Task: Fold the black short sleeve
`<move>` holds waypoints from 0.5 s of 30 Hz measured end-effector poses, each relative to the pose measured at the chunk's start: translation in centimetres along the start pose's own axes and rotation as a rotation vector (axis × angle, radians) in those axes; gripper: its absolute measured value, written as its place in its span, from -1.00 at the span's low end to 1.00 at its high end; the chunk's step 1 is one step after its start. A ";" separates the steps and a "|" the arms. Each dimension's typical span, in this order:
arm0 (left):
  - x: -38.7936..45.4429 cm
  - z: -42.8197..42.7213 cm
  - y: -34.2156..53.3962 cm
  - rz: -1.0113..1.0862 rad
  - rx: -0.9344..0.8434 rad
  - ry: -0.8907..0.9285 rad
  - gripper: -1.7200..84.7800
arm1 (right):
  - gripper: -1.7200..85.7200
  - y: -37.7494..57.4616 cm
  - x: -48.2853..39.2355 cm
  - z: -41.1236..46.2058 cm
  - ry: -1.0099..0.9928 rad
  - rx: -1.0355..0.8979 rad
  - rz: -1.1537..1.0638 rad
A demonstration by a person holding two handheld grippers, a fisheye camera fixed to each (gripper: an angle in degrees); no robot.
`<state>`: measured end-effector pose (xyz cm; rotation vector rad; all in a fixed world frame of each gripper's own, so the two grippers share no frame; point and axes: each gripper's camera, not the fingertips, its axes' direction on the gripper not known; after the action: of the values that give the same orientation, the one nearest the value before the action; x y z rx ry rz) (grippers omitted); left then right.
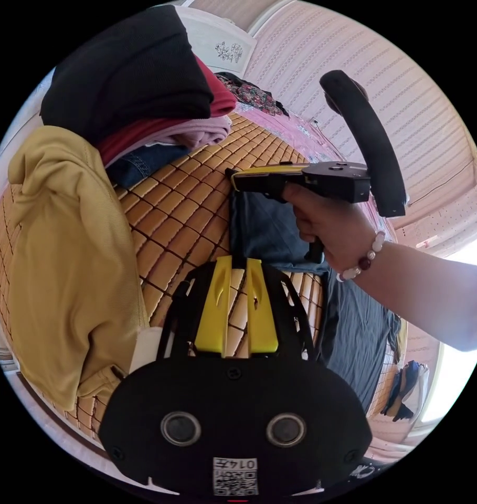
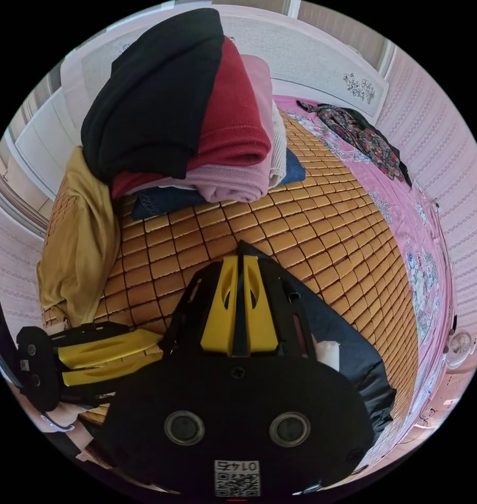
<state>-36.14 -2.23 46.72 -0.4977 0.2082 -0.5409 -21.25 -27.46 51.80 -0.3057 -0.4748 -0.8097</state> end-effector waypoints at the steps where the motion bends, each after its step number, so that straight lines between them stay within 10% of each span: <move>1: 0.3 -0.1 0.1 0.006 0.005 -0.027 -0.83 | -0.93 0.1 0.4 -0.2 -0.013 0.002 0.005; 15: 3.7 -0.8 2.2 0.118 0.044 -0.011 -0.96 | -0.94 9.1 8.7 -8.4 -0.199 0.244 0.304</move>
<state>-32.28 -2.92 44.68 -0.4421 0.2135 -0.4266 -6.81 -30.54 48.34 -0.2252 -0.6882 -0.4215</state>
